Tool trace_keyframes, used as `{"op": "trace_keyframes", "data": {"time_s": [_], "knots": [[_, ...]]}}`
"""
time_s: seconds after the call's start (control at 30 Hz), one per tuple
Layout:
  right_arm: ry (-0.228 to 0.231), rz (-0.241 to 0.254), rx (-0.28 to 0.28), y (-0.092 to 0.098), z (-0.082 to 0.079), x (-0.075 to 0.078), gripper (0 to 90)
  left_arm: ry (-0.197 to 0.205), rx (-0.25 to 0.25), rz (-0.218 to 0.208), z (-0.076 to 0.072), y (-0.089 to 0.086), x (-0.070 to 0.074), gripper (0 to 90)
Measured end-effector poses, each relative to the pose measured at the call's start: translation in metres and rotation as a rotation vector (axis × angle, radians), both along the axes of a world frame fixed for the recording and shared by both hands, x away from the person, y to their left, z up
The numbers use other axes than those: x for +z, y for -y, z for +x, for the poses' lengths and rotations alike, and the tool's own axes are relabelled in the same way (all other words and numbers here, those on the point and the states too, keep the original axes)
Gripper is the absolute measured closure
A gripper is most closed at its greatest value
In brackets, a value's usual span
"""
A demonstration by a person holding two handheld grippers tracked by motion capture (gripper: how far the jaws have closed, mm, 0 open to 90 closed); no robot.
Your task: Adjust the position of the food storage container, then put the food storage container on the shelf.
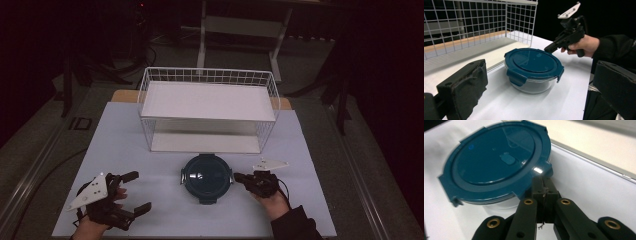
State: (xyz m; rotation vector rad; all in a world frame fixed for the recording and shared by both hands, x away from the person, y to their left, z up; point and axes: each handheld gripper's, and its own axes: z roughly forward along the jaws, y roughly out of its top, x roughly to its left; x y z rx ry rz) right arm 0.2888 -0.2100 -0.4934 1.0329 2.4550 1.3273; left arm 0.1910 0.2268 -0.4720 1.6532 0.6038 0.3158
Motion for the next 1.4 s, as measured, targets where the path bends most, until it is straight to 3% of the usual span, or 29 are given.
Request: {"op": "trace_keyframes", "data": {"time_s": [0.1, 0.17, 0.3, 0.33, 0.37, 0.43, 0.5, 0.53, 0.6, 0.67, 0.73, 0.77, 0.8, 0.83, 0.9, 0.97, 1.0, 1.07, 1.13, 1.17, 1.2, 1.3, 1.37, 1.4], "knots": [[0.019, 0.021, -0.005, 0.006, -0.005, 0.009, 88.0, -0.004, 0.003, 0.004, 0.0, 0.001, 0.0, 0.0], [0.04, 0.042, -0.002, 0.009, -0.009, 0.015, 79.2, -0.023, 0.006, -0.003, 0.001, 0.003, 0.002, 0.0], [0.082, 0.084, -0.012, 0.011, -0.018, 0.025, 51.8, -0.037, -0.001, -0.001, 0.004, 0.013, 0.012, 0.0], [0.082, 0.084, -0.012, 0.011, -0.018, 0.025, 51.8, -0.037, -0.001, -0.001, 0.004, 0.013, 0.012, 0.0], [0.095, 0.089, -0.019, 0.011, -0.019, 0.027, 44.5, -0.027, -0.021, -0.008, 0.003, 0.02, 0.022, 0.0], [0.122, 0.141, -0.004, 0.012, -0.022, 0.036, 27.1, -0.019, -0.024, 0.005, 0.004, 0.025, 0.03, 0.0], [0.132, 0.152, 0.027, 0.012, -0.024, 0.041, 15.7, -0.016, -0.026, 0.015, 0.005, 0.03, 0.036, 0.0], [0.132, 0.152, 0.027, 0.012, -0.024, 0.041, 15.7, -0.016, -0.026, 0.015, 0.005, 0.03, 0.036, 0.0], [0.178, 0.172, 0.049, 0.01, -0.026, 0.048, 11.9, -0.014, -0.02, 0.039, 0.007, 0.034, 0.039, 0.0], [0.24, 0.177, 0.054, 0.009, -0.03, 0.052, 11.4, -0.042, -0.028, 0.056, 0.011, 0.04, 0.041, 0.0], [0.244, 0.16, 0.051, 0.008, -0.03, 0.054, 11.5, -0.05, -0.032, 0.062, 0.013, 0.042, 0.042, 0.0], [0.273, 0.146, 0.044, 0.006, -0.033, 0.056, 13.6, -0.082, -0.035, 0.068, 0.018, 0.046, 0.042, 0.0], [0.289, 0.139, 0.038, 0.005, -0.034, 0.057, 13.6, -0.082, -0.035, 0.068, 0.018, 0.046, 0.042, 0.0], [0.303, 0.133, 0.034, 0.005, -0.034, 0.058, 14.0, -0.11, -0.032, 0.072, 0.024, 0.05, 0.042, 0.0], [0.311, 0.138, 0.03, 0.003, -0.034, 0.058, 14.6, -0.141, -0.035, 0.061, 0.029, 0.054, 0.041, 0.0], [0.315, 0.139, 0.037, 0.003, -0.034, 0.059, 14.6, -0.141, -0.035, 0.061, 0.029, 0.054, 0.041, 0.0], [0.347, 0.138, 0.042, 0.003, -0.035, 0.059, 16.7, -0.186, -0.028, 0.064, 0.041, 0.062, 0.038, 0.0], [0.348, 0.151, 0.049, 0.003, -0.036, 0.059, 17.1, -0.228, -0.025, 0.062, 0.05, 0.065, 0.034, 0.0], [0.368, 0.109, 0.042, 0.001, -0.039, 0.061, 17.2, -0.278, -0.015, 0.059, 0.059, 0.066, 0.03, 0.0], [0.36, 0.104, 0.042, 0.001, -0.04, 0.061, 17.3, -0.278, -0.015, 0.059, 0.059, 0.066, 0.03, 0.0], [0.363, 0.109, 0.039, 0.001, -0.041, 0.061, 17.4, -0.329, 0.002, 0.056, 0.068, 0.067, 0.027, 0.0], [0.371, 0.119, 0.031, 0.002, -0.042, 0.061, 17.3, -0.373, 0.027, 0.063, 0.077, 0.069, 0.023, 0.0], [0.378, 0.125, 0.026, 0.004, -0.041, 0.06, 15.7, -0.375, 0.032, 0.064, 0.079, 0.07, 0.022, 0.0], [0.378, 0.13, 0.026, 0.004, -0.041, 0.06, 14.7, -0.404, 0.042, 0.077, 0.084, 0.072, 0.018, 0.0]]}}
